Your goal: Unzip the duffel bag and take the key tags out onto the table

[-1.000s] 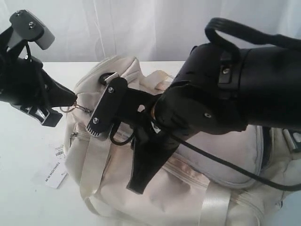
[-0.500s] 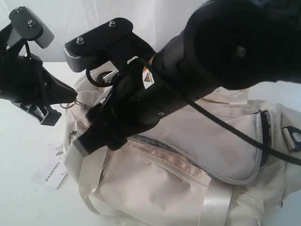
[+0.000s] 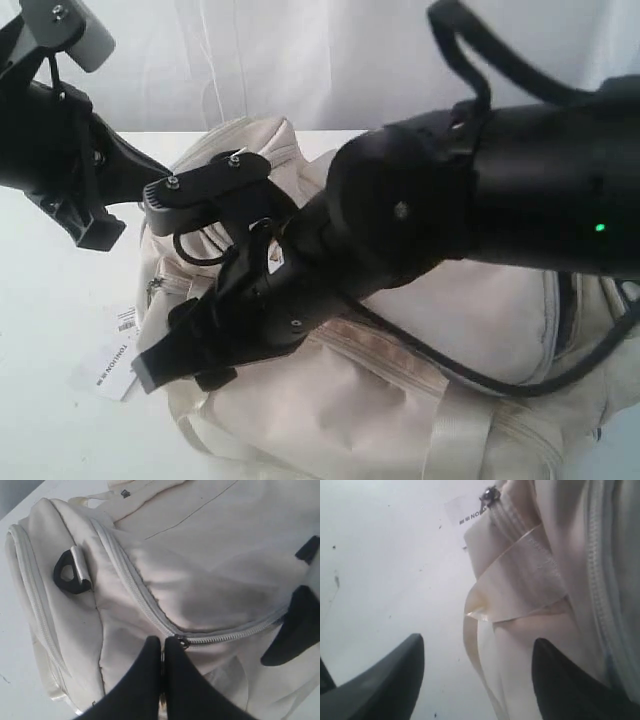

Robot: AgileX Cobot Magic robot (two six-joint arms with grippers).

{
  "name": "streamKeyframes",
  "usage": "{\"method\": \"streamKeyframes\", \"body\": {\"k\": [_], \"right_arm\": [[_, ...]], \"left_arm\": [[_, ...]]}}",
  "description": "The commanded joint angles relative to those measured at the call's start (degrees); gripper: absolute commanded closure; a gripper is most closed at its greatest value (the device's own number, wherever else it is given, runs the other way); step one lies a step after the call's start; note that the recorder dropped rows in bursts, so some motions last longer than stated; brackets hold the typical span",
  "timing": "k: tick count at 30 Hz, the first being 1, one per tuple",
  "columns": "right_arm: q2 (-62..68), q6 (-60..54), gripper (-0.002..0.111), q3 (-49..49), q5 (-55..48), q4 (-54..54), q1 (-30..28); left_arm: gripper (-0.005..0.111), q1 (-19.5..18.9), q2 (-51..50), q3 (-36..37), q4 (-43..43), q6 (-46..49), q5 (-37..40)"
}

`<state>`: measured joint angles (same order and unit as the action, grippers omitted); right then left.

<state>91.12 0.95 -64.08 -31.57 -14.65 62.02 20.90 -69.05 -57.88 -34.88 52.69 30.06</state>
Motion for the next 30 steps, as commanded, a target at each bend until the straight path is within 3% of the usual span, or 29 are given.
{"method": "streamKeyframes", "body": {"k": [1,7,14,23,30], "right_arm": [[3.5,2.4,0.049,0.8,9.0,-0.2,0.2],[7.8,5.1,0.053,0.8,16.5,-0.2,0.2],[8.3,1.7,0.109,0.8,7.5,0.0,0.2],[8.3,-2.6,0.108,0.8,-9.0,2.5,0.2],[8.3,-1.9,0.108,0.8,0.8,-0.3,0.2]], "left_arm": [[0.107,-0.2,0.7,-0.3,-1.4,0.2,-0.1],[0.107,-0.2,0.7,-0.3,-5.3,3.8,-0.2],[0.107,-0.2,0.4,-0.3,-6.2,5.1,-0.5],[0.107,-0.2,0.2,-0.3,-6.2,5.2,-0.8],[0.107,-0.2,0.2,-0.3,-6.2,5.2,-0.6]]}}
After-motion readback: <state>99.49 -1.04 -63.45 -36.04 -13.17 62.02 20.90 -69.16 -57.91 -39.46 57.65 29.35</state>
